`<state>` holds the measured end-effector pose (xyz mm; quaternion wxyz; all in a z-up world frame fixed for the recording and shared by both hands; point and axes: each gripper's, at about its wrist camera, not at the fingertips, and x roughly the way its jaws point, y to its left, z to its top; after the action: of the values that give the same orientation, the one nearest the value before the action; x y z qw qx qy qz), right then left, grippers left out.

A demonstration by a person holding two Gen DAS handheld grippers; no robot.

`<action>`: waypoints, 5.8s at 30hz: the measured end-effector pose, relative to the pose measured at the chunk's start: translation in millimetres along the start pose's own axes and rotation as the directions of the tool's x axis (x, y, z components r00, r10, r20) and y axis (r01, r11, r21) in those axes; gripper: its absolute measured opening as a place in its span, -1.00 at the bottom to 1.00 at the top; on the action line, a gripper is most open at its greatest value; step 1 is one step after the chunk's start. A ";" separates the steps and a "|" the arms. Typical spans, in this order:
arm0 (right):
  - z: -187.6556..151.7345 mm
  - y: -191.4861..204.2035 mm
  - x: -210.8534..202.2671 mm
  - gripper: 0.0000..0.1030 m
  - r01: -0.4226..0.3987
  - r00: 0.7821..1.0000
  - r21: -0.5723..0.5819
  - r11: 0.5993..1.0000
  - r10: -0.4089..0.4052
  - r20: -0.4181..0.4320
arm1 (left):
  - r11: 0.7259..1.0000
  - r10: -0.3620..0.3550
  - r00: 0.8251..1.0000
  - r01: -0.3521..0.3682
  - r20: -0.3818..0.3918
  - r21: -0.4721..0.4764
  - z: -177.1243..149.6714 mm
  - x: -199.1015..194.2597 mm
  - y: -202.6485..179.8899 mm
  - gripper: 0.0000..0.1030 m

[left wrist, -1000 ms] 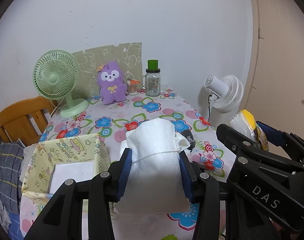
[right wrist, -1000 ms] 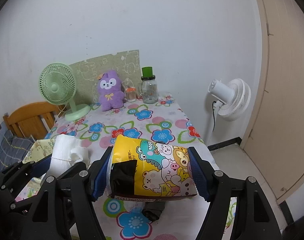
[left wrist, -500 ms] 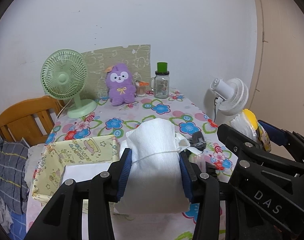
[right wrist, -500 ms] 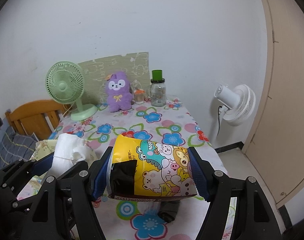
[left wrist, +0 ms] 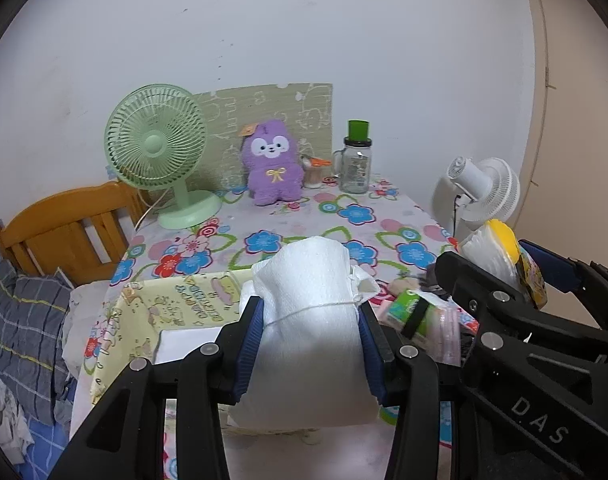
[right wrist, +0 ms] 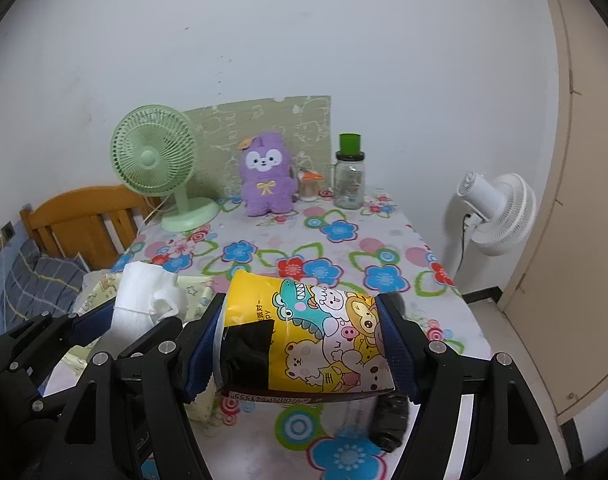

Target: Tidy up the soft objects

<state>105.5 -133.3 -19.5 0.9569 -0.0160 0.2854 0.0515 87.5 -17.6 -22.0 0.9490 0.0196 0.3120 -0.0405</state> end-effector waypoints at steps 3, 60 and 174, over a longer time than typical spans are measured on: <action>1.0 9.7 5.2 0.43 -0.011 1.000 -0.007 1.000 0.011 -0.006 | 1.000 0.010 1.000 -0.010 -0.006 -0.008 0.1 3.7 11.1 -0.09; 4.3 148.8 135.0 0.59 -0.198 0.964 -0.165 0.966 0.161 -0.213 | 0.993 0.065 0.980 -0.081 -0.190 -0.082 -18.3 90.6 130.3 0.71; -61.9 -87.9 14.6 0.88 0.012 0.993 0.047 0.999 -0.006 -0.121 | 0.998 -0.043 0.995 0.046 -0.094 0.033 -48.5 38.6 -96.0 0.84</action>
<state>93.4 -223.1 -79.1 0.9381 0.0022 0.3441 0.0394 81.2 -112.7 -85.0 0.9317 0.0311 0.3558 -0.0660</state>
